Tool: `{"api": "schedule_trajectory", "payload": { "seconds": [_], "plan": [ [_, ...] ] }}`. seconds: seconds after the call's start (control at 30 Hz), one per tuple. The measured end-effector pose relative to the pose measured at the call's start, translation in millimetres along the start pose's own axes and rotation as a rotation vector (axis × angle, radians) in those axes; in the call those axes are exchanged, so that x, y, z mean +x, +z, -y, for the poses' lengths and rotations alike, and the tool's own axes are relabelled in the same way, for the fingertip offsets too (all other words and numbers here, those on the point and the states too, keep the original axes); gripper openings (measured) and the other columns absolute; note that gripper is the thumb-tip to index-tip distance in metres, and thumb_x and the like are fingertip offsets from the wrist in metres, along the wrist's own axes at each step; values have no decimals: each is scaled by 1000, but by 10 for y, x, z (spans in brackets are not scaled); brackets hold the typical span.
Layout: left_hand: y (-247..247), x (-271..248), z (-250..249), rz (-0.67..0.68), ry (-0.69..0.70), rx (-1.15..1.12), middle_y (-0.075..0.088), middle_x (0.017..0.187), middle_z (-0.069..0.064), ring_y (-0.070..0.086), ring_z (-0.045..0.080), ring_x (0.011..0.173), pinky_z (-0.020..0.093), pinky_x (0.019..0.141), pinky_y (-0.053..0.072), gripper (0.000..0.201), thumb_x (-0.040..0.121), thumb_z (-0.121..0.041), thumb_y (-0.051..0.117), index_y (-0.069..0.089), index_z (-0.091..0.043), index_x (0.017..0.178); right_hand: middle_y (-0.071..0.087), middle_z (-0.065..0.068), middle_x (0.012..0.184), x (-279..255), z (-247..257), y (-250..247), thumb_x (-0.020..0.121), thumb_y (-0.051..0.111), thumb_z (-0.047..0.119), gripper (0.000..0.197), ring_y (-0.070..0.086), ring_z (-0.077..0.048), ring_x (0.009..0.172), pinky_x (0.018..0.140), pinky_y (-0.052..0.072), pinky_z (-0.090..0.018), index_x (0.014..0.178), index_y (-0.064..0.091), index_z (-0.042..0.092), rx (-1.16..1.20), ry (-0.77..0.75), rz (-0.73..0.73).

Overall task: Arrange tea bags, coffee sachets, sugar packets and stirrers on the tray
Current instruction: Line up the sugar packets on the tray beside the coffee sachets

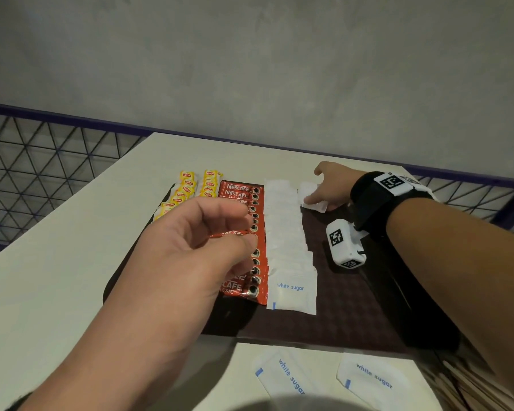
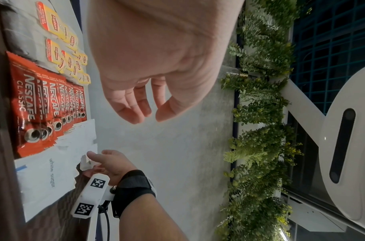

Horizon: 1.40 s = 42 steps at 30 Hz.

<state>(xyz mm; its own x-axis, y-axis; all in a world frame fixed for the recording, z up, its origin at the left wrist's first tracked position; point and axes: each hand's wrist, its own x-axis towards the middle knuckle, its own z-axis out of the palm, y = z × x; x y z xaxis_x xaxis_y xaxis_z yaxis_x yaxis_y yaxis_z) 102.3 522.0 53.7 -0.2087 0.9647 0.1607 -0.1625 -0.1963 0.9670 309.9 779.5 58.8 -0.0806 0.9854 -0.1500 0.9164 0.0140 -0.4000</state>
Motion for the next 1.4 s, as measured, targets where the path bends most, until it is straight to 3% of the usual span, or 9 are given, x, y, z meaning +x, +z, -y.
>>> {"api": "schedule_trajectory", "payload": {
  "seconds": [0.1,0.3,0.5,0.67,0.77,0.97,1.1,1.27,1.4],
  "plan": [
    [-4,-2,2,-2,1,-10,78,92,2,71,20,78,43,80,56,26,62,-13,76,79,-28,84,63,-19,116,24,-36,16,87,79,11,68,72,-36,85,83,62,-49,142,39,7,22,24,-44],
    [8,2,11,-2,-11,-8,78,94,3,73,23,82,42,81,55,25,63,-15,76,79,-27,84,66,-16,110,60,-75,42,81,82,3,72,75,-36,84,80,63,-48,140,41,10,7,39,-68],
    [0,-2,5,-4,-13,-20,78,95,5,72,24,82,43,83,55,25,63,-14,77,79,-25,85,62,-6,104,51,-96,12,78,86,7,87,65,-21,64,51,46,-24,149,37,14,-73,0,-93],
    [9,-2,6,3,-9,-11,78,93,3,71,24,81,46,85,55,25,63,-14,76,79,-26,84,64,-13,126,76,-135,37,74,89,12,92,67,-33,106,76,48,-29,150,37,13,-90,-16,-113],
    [8,-9,6,5,-8,-6,77,92,3,70,23,81,46,86,55,25,63,-14,76,79,-26,85,61,-12,130,75,-156,41,74,89,13,91,60,-32,117,80,42,-30,150,38,14,-88,-18,-136],
    [14,-12,9,-1,-12,10,78,94,4,71,25,83,48,88,55,26,63,-15,76,79,-26,87,63,-13,128,143,-225,41,77,85,13,84,63,-33,115,84,47,-31,148,39,13,-34,-8,-132],
    [4,-7,4,1,-5,10,78,95,4,72,25,83,45,84,56,24,64,-14,76,78,-26,85,62,-14,114,254,-279,51,87,62,0,61,63,-32,103,65,47,-27,144,44,10,87,23,-143],
    [-3,-13,12,6,-6,8,78,96,5,72,24,83,43,81,54,24,65,-14,77,78,-23,87,63,-16,119,305,-314,73,88,56,-5,56,63,-37,115,88,56,-41,141,48,10,146,55,-187],
    [-2,-13,29,6,-3,8,78,95,5,71,25,83,45,85,55,23,65,-14,76,78,-24,86,65,-17,123,348,-338,101,82,66,-6,61,64,-36,116,85,55,-36,138,50,11,161,59,-206]
  ]
}}
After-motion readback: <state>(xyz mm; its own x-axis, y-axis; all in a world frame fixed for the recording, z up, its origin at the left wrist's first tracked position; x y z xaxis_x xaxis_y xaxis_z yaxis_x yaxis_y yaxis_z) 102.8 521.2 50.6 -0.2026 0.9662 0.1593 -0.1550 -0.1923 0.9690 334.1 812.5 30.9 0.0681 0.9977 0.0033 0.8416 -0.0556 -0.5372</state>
